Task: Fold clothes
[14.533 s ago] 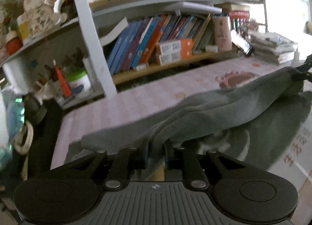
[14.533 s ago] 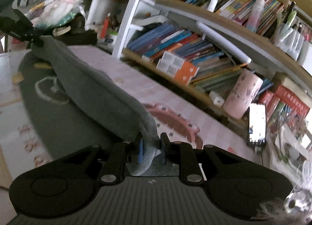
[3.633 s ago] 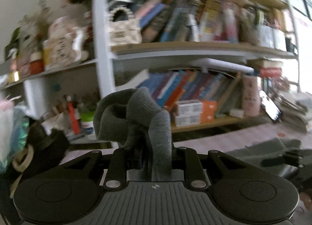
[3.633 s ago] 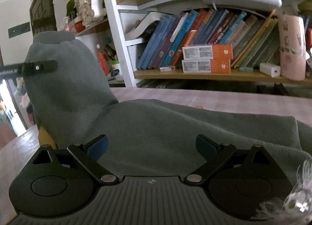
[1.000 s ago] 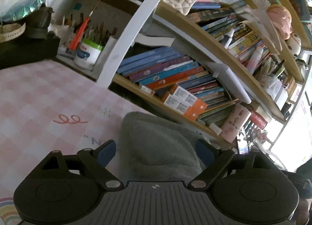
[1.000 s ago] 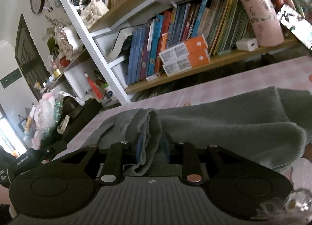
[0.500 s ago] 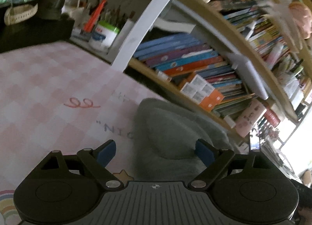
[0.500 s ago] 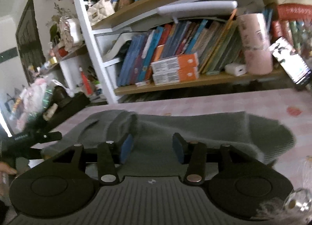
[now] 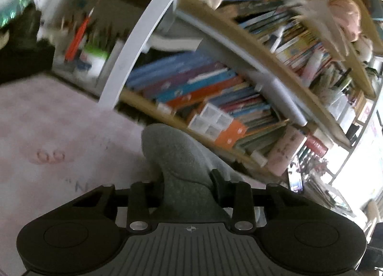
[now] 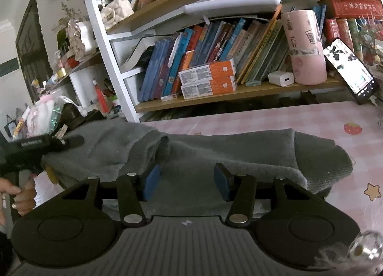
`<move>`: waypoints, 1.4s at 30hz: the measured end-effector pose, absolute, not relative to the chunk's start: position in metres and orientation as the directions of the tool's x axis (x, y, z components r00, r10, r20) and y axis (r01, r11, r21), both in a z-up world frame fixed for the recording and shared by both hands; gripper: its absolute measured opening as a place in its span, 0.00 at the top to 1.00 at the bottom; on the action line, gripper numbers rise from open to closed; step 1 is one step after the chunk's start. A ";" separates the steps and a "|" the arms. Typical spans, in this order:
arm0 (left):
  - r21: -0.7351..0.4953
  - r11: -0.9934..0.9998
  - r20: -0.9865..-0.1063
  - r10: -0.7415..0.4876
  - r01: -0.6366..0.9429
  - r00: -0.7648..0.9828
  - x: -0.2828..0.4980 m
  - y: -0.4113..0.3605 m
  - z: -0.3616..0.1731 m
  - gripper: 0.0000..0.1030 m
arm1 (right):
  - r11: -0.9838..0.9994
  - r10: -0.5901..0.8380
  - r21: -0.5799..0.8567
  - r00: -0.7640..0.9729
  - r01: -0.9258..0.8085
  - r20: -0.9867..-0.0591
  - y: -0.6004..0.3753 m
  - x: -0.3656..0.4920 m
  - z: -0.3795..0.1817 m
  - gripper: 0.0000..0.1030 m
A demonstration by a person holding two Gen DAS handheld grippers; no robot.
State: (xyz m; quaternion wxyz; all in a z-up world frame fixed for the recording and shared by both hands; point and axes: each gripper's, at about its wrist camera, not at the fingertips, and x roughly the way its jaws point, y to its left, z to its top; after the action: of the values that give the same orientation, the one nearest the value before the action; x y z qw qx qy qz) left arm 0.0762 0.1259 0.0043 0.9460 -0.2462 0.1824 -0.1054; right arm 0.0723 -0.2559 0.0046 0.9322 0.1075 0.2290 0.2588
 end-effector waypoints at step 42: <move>-0.070 0.970 -0.344 -0.244 0.234 0.907 0.039 -0.002 0.029 0.00 | 0.878 0.454 0.376 0.767 -0.297 -0.454 -0.342 0.122 -0.002 0.29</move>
State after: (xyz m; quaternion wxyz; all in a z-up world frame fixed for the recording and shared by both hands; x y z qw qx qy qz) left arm 0.0392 -0.0017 0.0292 0.9764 -0.0134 0.1777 -0.1224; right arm 0.1217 -0.3421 -0.0017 0.9290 0.1422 0.2753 0.2022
